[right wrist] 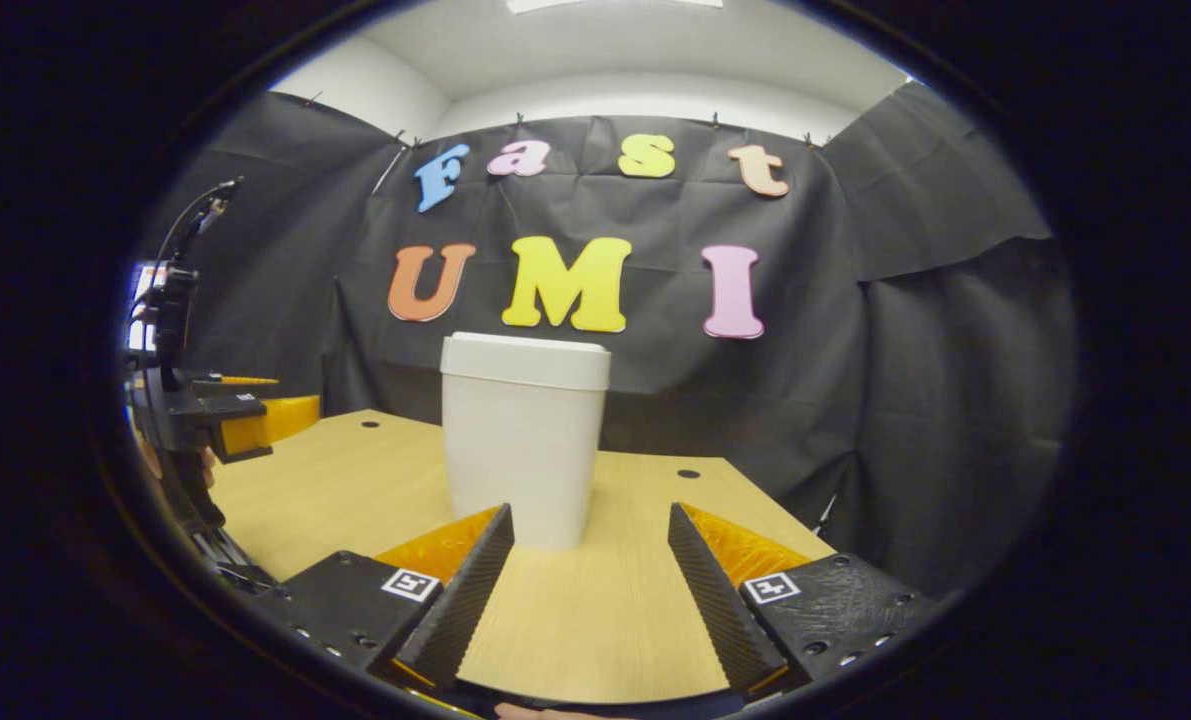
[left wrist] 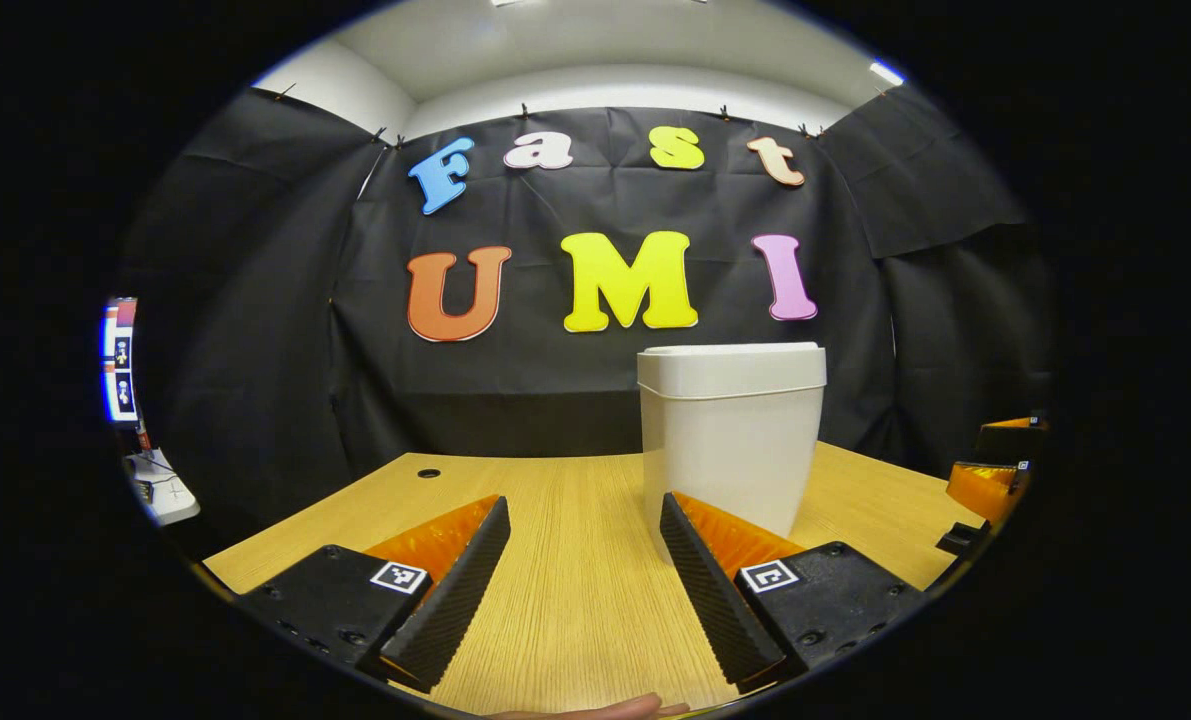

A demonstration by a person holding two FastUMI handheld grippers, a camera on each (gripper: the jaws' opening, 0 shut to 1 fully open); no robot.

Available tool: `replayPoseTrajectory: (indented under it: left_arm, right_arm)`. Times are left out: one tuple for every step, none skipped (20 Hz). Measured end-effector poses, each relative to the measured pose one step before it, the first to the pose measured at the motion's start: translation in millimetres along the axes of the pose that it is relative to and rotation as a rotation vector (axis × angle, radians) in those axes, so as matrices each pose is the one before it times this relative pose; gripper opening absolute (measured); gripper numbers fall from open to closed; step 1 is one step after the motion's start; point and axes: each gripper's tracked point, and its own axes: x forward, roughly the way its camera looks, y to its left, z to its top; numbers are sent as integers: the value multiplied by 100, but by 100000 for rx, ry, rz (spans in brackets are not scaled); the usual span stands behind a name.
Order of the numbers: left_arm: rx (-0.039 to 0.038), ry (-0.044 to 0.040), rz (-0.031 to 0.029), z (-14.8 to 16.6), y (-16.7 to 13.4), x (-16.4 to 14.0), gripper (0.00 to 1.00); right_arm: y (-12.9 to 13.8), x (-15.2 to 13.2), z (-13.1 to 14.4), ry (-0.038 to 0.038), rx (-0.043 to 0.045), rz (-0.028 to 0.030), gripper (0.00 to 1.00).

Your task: Press the lid of the desktop garbage bin to open it, pick up the crumpled paper on the desktop and throw it into the bin, then pick up the pop can on the desktop and drop it into the bin, and finally close the garbage bin lid.

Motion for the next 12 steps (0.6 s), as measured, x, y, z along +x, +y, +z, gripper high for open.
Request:
replayPoseTrajectory:
  left_arm:
    - [527, -577, 22, 110, -38, -14, 98]
    - [455, -80, -38, -25, -61, 25, 98]
    - [242, 42, -24, -62, -5, -88, 98]
    - [127, 190, -127, -39, -33, 19, 98]
    - [-18, 351, -312, -85, -36, -40, 98]
    - [-81, 366, -467, -97, -35, -15, 98]
    - [-88, 417, -179, -119, 3, -55, 98]
    - [79, 290, 207, -44, 76, 30, 98]
    - [36, 24, 380, 70, 26, -26, 98]
    - [-64, 0, 328, -52, 57, 37, 98]
    - [178, 159, 28, -73, -16, -39, 98]
    - [148, 125, 231, -19, 9, 37, 98]
  right_arm:
    - [152, 63, -183, 157, -955, 70, 98]
    - [32, 33, -113, 279, -797, -285, 98]
    - [100, 53, -183, 196, -693, -5, 98]
    - [169, 3, -89, 221, -426, 190, 98]
    - [124, 15, -180, 438, -27, 411, 98]
    - [98, 60, -96, 569, 651, 721, 98]
    - [136, 109, -185, 641, 709, 699, 98]
    - [16, 71, -133, 771, 585, 320, 94]
    - [-107, 155, -262, 660, 417, -62, 98]
    - [-164, 91, -112, 584, 255, -327, 98]
    - [-130, 72, -166, 487, 133, -369, 98]
    - [-40, 90, -14, 367, 162, -147, 98]
